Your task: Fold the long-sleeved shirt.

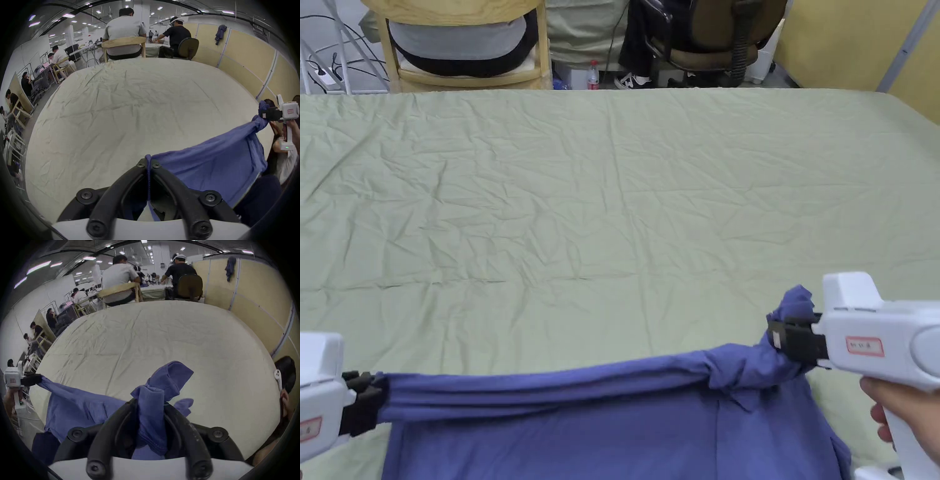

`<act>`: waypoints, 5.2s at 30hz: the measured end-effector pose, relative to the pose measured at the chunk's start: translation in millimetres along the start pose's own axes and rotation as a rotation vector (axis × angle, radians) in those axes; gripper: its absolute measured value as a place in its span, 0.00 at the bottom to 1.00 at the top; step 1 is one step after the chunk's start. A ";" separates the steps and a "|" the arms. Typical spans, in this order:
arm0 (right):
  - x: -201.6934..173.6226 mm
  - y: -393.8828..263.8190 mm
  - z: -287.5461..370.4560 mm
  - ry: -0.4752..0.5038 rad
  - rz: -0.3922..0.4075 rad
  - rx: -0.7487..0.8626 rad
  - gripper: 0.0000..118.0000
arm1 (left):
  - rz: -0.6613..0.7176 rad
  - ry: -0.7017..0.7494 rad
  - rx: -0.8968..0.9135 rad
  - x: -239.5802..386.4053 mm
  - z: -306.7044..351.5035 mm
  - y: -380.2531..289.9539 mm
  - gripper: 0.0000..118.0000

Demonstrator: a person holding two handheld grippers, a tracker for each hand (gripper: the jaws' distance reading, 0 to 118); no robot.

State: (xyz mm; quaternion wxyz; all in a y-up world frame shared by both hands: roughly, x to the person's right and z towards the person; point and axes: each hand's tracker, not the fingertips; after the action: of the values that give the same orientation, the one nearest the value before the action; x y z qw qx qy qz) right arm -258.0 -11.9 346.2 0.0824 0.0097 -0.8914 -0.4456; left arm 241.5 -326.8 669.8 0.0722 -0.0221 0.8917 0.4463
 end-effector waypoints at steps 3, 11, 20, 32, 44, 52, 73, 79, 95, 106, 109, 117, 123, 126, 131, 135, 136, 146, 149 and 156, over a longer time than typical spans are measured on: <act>1.6 -35.1 20.3 0.005 -0.004 0.001 0.19 | 0.011 -0.019 -0.034 9.7 14.3 -41.5 0.00; -8.8 -113.5 34.3 -0.015 -0.009 -0.075 0.19 | -0.022 -0.033 -0.123 34.4 23.9 -141.8 0.00; -3.5 -146.0 3.8 -0.050 -0.087 -0.176 0.19 | 0.084 -0.015 -0.237 12.7 -19.2 -242.0 0.00; 10.2 -110.7 72.7 -0.044 -0.254 -0.062 1.00 | 0.339 -0.051 -0.013 -7.2 61.9 -109.7 0.92; -5.4 -103.0 86.3 0.364 -0.396 -0.039 0.02 | 0.321 -0.234 0.092 85.5 117.5 -64.5 0.01; -30.3 -94.1 57.7 0.565 -0.356 -0.072 0.02 | 0.622 -0.443 -0.128 83.5 10.2 -139.9 0.95; -66.4 -62.9 21.8 0.643 -0.313 -0.136 0.02 | 0.686 -0.568 -0.173 184.7 -24.4 -116.9 0.09; -92.4 -52.2 44.3 0.533 -0.287 -0.087 0.02 | 0.739 -0.613 -0.105 158.6 21.3 -65.5 0.08; -113.5 -37.3 85.5 0.507 -0.340 0.046 0.02 | 0.752 -0.545 0.031 44.0 76.9 10.3 0.08; -133.8 -39.7 75.7 0.486 -0.312 0.010 0.02 | 0.898 -0.331 0.044 -131.2 94.9 -87.5 0.08; -140.3 -39.1 75.9 0.481 -0.284 0.001 0.02 | 0.954 -0.255 0.040 -169.5 101.4 -115.7 0.08; -136.4 -48.7 92.8 0.479 -0.276 0.007 0.02 | 0.856 -0.210 0.141 -78.0 162.3 -10.7 0.08; -116.1 -59.5 110.7 0.471 -0.298 0.028 0.02 | 0.714 -0.329 0.105 118.5 123.6 45.7 0.08; -105.1 -64.8 118.4 0.456 -0.313 0.037 0.02 | 0.678 -0.338 0.006 198.4 70.1 12.8 0.08; -91.5 -70.9 124.7 0.432 -0.327 0.042 0.02 | 0.702 -0.314 -0.164 276.4 -16.5 -71.9 0.16; -85.6 -73.7 126.2 0.437 -0.337 0.042 0.02 | 0.726 -0.439 -0.205 348.8 -22.3 -74.4 1.00; -85.2 -74.0 126.4 0.440 -0.337 0.042 0.02 | 0.717 -0.448 -0.191 351.8 -12.6 -66.0 1.00; -83.5 -75.7 128.7 0.520 -0.373 0.081 0.02 | 0.486 -0.428 0.118 227.7 136.3 87.4 0.66; -85.8 -75.9 128.9 0.536 -0.373 0.084 0.02 | 0.364 -0.096 0.128 87.5 110.0 54.4 0.03; -88.8 -77.5 126.8 0.538 -0.378 0.077 0.02 | 0.218 -0.164 -0.237 198.7 5.0 -146.2 0.03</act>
State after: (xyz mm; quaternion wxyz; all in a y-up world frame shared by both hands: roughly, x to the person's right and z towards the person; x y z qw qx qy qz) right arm -194.5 50.0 197.5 0.2303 0.2956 -0.8363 -0.4003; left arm 60.8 -405.6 521.4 0.0926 0.1025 0.8210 0.5539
